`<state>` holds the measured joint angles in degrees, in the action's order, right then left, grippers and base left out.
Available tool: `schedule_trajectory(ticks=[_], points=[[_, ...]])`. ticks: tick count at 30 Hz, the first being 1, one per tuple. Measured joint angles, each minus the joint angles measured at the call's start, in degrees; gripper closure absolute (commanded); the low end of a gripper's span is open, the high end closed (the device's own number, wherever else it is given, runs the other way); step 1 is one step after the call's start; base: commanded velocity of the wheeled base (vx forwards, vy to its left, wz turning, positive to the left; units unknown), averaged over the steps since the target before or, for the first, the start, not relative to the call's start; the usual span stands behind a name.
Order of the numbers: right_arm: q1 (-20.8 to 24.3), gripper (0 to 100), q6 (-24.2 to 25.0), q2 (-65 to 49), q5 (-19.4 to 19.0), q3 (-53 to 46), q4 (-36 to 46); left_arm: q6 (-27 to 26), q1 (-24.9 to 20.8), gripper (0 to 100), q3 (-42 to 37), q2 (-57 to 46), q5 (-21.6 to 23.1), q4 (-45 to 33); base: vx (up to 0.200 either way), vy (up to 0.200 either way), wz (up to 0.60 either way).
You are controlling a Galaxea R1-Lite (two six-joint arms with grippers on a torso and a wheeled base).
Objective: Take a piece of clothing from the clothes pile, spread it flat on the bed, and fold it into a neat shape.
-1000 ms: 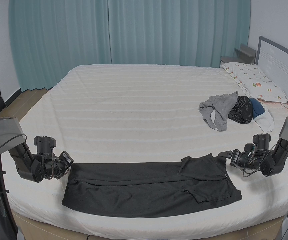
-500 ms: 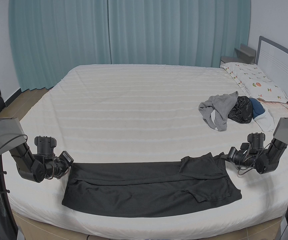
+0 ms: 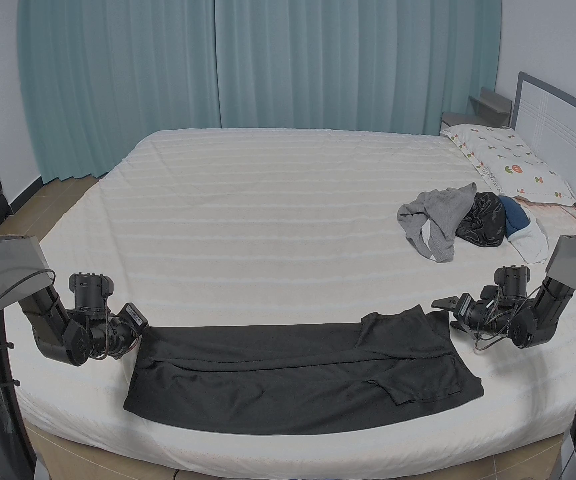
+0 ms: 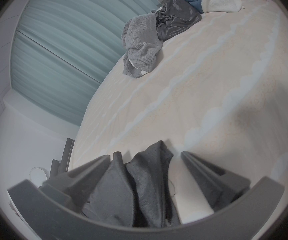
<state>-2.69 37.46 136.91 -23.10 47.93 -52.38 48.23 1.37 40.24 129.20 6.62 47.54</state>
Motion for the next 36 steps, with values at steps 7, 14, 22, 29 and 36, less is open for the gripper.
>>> schedule_trajectory(ticks=[7,14,22,29,36], points=[[-0.4,0,2.6,-1.2,-0.3,-1.5,-0.2,1.3,0.1,0,-0.5,-0.2,0.0,0.0,0.0,0.0,0.0],[-0.7,0,5.8,-1.6,-0.3,-1.9,-0.9,2.0,0.3,0,-3.4,-2.4,0.6,0.0,-0.029,0.0,0.0],[-0.8,0,6.4,-1.7,-0.1,-2.0,-1.0,2.0,0.4,0,-6.7,-5.0,1.3,1.2,-0.2,0.0,0.0],[-0.8,0,6.4,-1.8,0.0,-2.5,-1.8,1.9,0.3,0,-10.3,-6.9,1.5,3.9,-0.086,0.0,0.0],[-0.5,0,6.2,-1.8,0.0,-3.5,-3.2,2.0,-0.4,0,-11.0,-7.5,1.5,6.7,0.0,0.0,0.0]])
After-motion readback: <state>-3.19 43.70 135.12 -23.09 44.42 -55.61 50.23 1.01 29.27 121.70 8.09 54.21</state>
